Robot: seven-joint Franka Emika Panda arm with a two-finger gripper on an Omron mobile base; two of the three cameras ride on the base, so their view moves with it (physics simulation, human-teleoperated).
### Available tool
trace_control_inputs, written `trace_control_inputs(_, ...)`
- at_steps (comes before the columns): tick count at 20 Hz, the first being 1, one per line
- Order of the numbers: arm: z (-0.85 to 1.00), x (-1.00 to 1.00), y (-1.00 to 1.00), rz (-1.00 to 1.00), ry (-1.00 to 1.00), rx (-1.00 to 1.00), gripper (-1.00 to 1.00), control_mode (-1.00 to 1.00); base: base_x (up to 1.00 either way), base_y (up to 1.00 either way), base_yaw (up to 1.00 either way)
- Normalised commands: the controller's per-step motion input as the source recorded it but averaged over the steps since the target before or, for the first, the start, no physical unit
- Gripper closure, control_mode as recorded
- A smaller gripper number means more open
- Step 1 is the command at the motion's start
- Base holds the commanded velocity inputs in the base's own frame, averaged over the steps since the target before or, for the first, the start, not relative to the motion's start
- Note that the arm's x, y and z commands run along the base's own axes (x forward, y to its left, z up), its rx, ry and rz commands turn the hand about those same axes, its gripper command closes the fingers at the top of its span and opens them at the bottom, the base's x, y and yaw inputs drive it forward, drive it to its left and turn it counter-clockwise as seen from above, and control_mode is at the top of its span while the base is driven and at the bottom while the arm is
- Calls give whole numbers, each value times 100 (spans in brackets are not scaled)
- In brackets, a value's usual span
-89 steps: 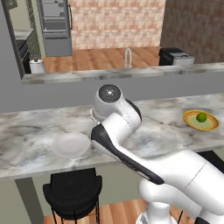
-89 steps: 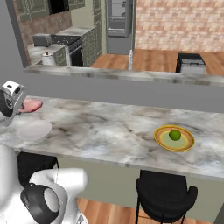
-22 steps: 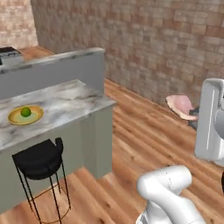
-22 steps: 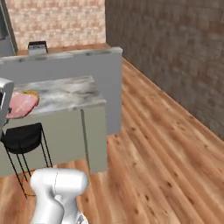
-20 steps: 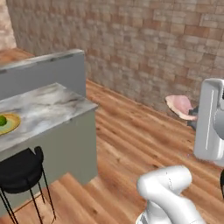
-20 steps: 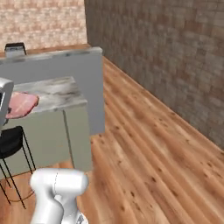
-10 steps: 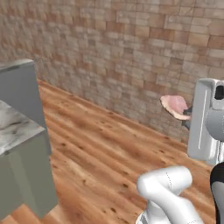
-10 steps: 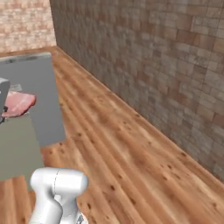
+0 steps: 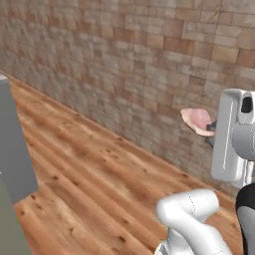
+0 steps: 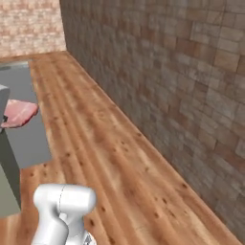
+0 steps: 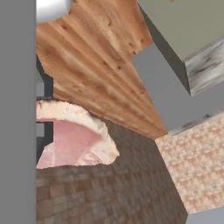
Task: Transport the steak and lime to the fridge. Place the steak on the rack containing meat and place the lime on the rack containing the vegetable, ensuring meats and vegetables are on different racks.
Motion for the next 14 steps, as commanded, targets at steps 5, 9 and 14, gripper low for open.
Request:
trace_control_inputs(5,0,0,0,0,0,0,100,100,100,-52,54)
trace_control_inputs(9,0,0,0,0,0,0,100,100,100,-25,66)
trace_control_inputs(14,0,0,0,0,0,0,100,100,100,-22,68)
